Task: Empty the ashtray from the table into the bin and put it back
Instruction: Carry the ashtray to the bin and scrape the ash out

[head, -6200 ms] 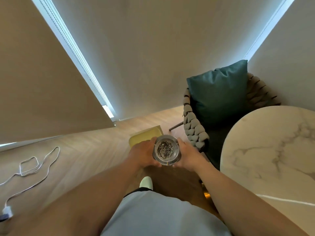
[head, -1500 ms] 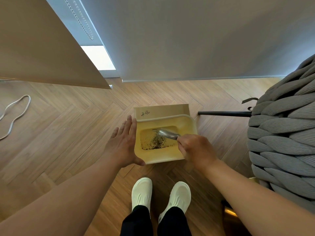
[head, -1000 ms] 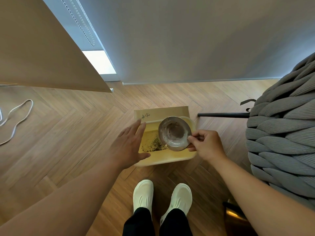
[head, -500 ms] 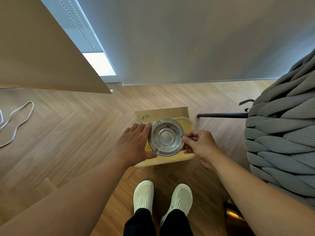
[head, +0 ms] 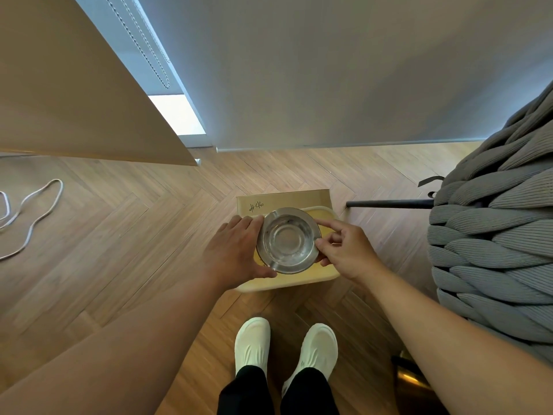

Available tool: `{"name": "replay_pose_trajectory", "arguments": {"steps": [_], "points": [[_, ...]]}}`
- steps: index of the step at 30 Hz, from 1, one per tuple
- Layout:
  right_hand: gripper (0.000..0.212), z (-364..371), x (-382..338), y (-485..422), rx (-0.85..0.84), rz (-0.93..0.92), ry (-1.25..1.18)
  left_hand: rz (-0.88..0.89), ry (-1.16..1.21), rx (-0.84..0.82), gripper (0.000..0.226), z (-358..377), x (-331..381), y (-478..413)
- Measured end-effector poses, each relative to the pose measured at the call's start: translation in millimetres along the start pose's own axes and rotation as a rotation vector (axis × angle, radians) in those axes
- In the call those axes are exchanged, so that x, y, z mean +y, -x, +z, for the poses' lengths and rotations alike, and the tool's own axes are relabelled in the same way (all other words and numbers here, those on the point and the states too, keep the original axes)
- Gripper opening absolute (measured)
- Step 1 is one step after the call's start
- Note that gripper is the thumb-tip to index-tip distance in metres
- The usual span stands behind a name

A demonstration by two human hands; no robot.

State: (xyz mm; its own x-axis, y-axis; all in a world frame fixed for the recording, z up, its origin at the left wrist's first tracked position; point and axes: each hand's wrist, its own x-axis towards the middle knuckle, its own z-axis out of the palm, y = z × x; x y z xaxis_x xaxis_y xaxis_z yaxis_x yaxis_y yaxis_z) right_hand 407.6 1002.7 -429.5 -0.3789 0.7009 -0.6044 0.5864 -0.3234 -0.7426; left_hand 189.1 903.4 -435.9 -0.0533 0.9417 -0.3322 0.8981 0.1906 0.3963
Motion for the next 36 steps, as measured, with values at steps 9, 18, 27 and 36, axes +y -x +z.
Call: {"name": "replay_pose_trajectory", "arguments": {"steps": [9, 18, 27, 36], "points": [[0.093, 2.6, -2.9, 3.6, -0.144, -0.171, 0.444, -0.005, -0.015, 0.052, 0.105, -7.2, 3.8, 6.9], [0.09, 8.9, -21.1, 22.5, -0.047, -0.299, 0.545, -0.017, -0.038, 0.073, 0.106, -31.9, 13.3, 20.1], [0.085, 6.5, -40.7, 56.4, -0.027, -0.321, 0.55, -0.031, -0.027, 0.054, 0.107, -54.3, 27.6, 44.1], [0.073, 5.1, -73.6, 112.2, -0.041, -0.286, 0.533, -0.02, -0.012, 0.012, 0.108, -99.9, 48.5, 86.9]]}}
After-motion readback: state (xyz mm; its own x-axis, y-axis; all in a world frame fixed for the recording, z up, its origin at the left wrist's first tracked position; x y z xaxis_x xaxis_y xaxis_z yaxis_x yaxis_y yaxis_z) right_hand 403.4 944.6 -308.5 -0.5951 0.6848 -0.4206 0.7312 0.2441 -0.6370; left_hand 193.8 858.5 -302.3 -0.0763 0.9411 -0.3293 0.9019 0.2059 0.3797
